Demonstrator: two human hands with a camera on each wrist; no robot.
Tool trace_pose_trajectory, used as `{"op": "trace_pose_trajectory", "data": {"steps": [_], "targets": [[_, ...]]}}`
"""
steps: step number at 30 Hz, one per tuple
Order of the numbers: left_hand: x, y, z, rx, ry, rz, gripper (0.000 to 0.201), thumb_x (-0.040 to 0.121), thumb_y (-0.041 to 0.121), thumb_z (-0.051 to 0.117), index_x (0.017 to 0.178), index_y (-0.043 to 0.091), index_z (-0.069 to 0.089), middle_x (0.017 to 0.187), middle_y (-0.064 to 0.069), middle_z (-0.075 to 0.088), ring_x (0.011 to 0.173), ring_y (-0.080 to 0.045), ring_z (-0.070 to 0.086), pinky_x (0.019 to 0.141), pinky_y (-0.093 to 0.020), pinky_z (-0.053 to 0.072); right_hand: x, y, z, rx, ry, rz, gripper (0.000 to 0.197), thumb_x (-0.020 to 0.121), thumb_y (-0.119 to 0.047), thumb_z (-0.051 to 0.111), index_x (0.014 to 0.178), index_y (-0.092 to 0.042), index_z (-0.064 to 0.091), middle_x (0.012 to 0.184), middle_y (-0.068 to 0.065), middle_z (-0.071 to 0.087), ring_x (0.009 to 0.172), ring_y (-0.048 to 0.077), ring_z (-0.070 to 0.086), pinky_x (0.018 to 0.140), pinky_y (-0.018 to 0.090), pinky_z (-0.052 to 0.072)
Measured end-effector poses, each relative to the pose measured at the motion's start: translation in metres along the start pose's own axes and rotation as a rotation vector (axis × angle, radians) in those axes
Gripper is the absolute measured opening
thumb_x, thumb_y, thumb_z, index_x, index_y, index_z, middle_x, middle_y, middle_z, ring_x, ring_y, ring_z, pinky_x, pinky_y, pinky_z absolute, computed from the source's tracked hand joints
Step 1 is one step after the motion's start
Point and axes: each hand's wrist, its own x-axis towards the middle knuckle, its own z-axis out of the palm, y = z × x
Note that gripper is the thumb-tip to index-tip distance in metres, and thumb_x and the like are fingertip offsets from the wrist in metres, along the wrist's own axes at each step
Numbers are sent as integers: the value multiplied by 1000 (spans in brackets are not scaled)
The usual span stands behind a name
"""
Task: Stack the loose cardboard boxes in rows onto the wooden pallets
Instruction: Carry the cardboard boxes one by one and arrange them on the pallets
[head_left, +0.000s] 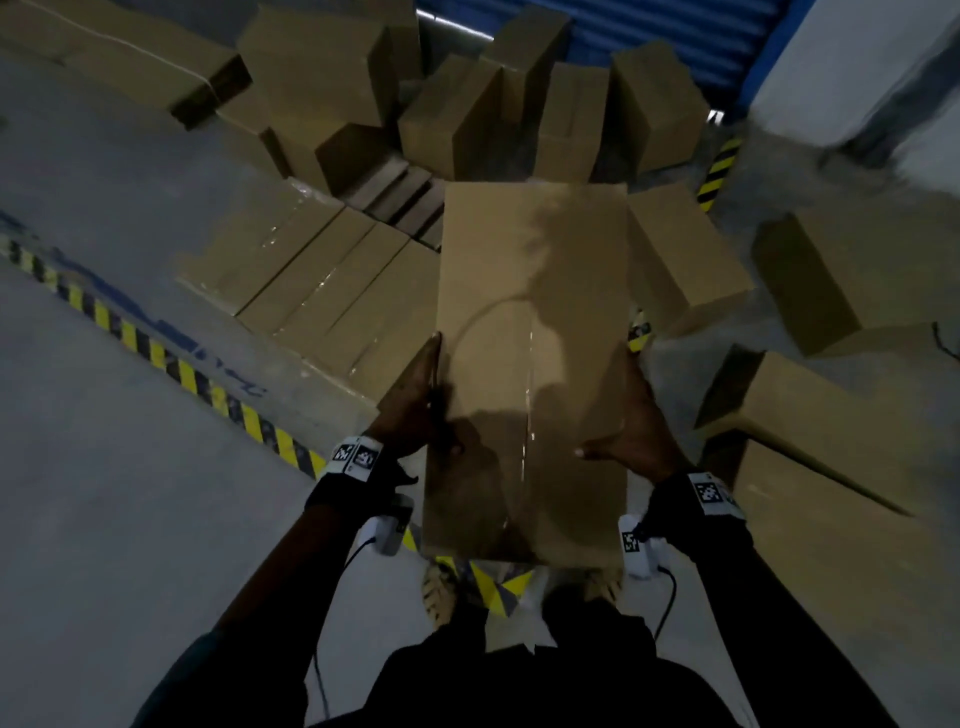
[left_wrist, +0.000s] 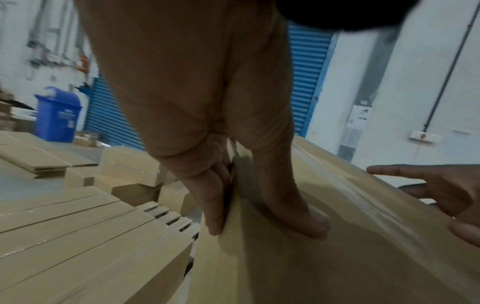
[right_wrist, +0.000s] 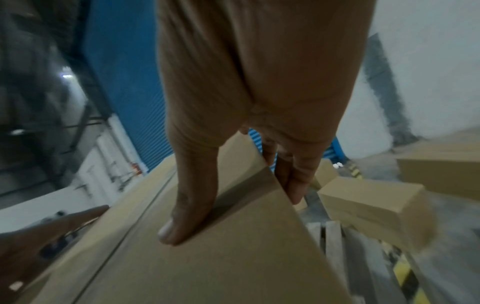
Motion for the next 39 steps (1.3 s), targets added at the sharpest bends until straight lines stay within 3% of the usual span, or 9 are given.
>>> {"op": "trace_pose_trajectory", "data": {"steps": [4,8,12,19,23,26,29,34,39], "targets": [[18,-1,-34,52,-95,-5,147,55,1,91,151,40,-14,151,-25,34,123,-46,50,97,-54,49,9,-11,33,44,40,89,158,40,-22,100,156,-29,-7,162,1,18,146,19,22,113,35,30],[48,-7,-56,108,-171,-20,154,50,6,95,146,53,-15,140,-24,47,111,-41,59,89,-50,54,23,-21,45,90,61,159,155,41,-21,100,157,-24,-3,160,5,21,144,20,25,108,29,32],[85,-14,-79,137,-198,-19,156,45,12,97,135,70,-16,130,-21,56,106,-39,63,86,-53,55,52,-24,57,77,68,192,161,33,-50,96,156,-28,-5,160,4,22,146,24,25,113,49,34],[138,-17,-113,131,-280,5,151,54,-1,91,142,61,-15,135,-20,53,107,-34,64,84,-49,57,92,-48,74,38,96,209,162,33,-56,94,153,-37,-12,163,0,9,149,24,13,116,54,26],[166,-26,-121,177,-311,100,131,74,5,82,144,56,-17,144,-20,46,118,-35,58,91,-46,55,103,-54,87,140,95,288,143,50,-37,96,156,-26,2,155,-3,23,134,14,32,106,10,34],[191,-33,-129,165,-394,173,137,61,29,90,148,51,-14,158,-10,25,136,-32,41,103,-52,46,121,-48,102,205,158,328,104,74,-32,85,154,-12,20,146,2,35,130,13,36,89,-6,28],[221,-44,-137,187,-502,207,143,60,15,92,151,42,-14,159,-9,23,138,-30,38,102,-52,47,125,-62,117,53,227,423,82,86,-61,60,152,-23,30,152,4,38,140,27,38,94,21,48],[245,-69,-146,250,-563,138,153,50,15,97,142,60,-17,151,-8,40,128,-28,49,87,-48,57,139,-29,167,12,317,551,153,34,-81,81,156,-22,9,158,2,23,144,28,26,116,48,31],[248,-99,-135,217,-600,86,151,54,4,93,145,57,-15,154,-8,35,136,-29,41,93,-44,55,141,-43,194,-2,301,698,115,55,-51,87,149,-18,29,144,9,43,126,25,46,96,33,44]]}}
